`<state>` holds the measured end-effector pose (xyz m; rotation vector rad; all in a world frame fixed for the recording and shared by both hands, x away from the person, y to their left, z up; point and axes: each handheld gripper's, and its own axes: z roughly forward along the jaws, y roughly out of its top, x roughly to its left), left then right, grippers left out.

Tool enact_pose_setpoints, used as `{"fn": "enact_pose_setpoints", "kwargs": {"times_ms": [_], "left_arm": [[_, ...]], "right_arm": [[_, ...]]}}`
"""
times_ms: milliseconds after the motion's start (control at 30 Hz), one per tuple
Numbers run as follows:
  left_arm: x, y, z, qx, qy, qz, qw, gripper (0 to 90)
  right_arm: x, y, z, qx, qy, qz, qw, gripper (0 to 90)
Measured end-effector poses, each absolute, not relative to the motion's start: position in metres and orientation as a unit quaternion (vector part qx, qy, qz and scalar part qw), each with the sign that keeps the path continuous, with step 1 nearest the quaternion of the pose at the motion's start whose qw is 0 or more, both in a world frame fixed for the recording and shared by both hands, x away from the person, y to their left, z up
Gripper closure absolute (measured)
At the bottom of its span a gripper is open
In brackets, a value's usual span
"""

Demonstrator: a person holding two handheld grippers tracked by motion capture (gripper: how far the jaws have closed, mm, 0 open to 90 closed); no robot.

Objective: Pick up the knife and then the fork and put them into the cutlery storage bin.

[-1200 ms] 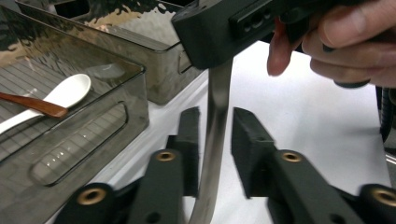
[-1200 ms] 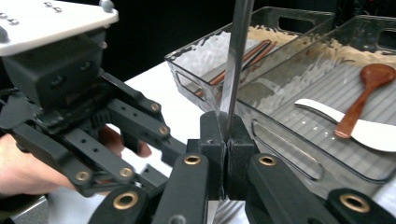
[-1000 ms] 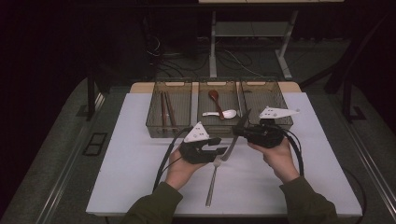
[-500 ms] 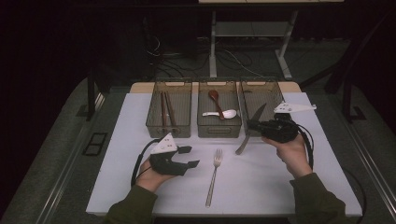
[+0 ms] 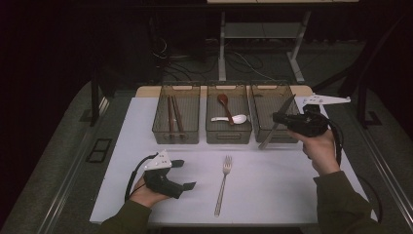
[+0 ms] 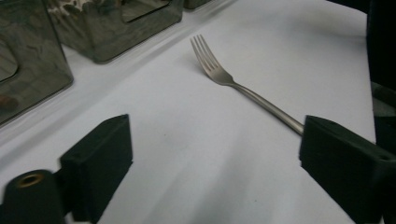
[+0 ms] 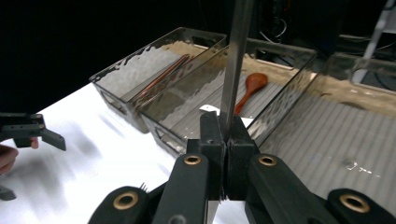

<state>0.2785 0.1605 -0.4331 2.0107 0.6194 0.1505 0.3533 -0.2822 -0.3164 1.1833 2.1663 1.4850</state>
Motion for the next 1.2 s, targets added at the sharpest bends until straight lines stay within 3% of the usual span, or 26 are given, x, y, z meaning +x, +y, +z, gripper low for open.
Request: {"fn": "enact_pose_setpoints", "kwargs": {"times_ms": [133,567,900,1200], "left_arm": [[0.277,0.164,-0.434,0.828,0.266,0.066,0.490,0.2],[0.277,0.166,-0.435,0.827,0.269,0.063,0.490,0.0],[0.276,0.165,-0.435,0.828,0.261,0.060,0.492,0.0],[0.276,0.164,-0.435,0.828,0.259,0.058,0.493,0.0]], "right_arm": [[0.356,-0.289,-0.301,0.408,0.742,0.512,0.145,88.6],[0.387,-0.320,-0.271,0.437,0.730,0.487,0.196,88.6],[0.419,-0.338,-0.293,0.471,0.737,0.439,0.206,88.6],[0.425,-0.349,-0.313,0.494,0.751,0.393,0.195,88.6]]}}
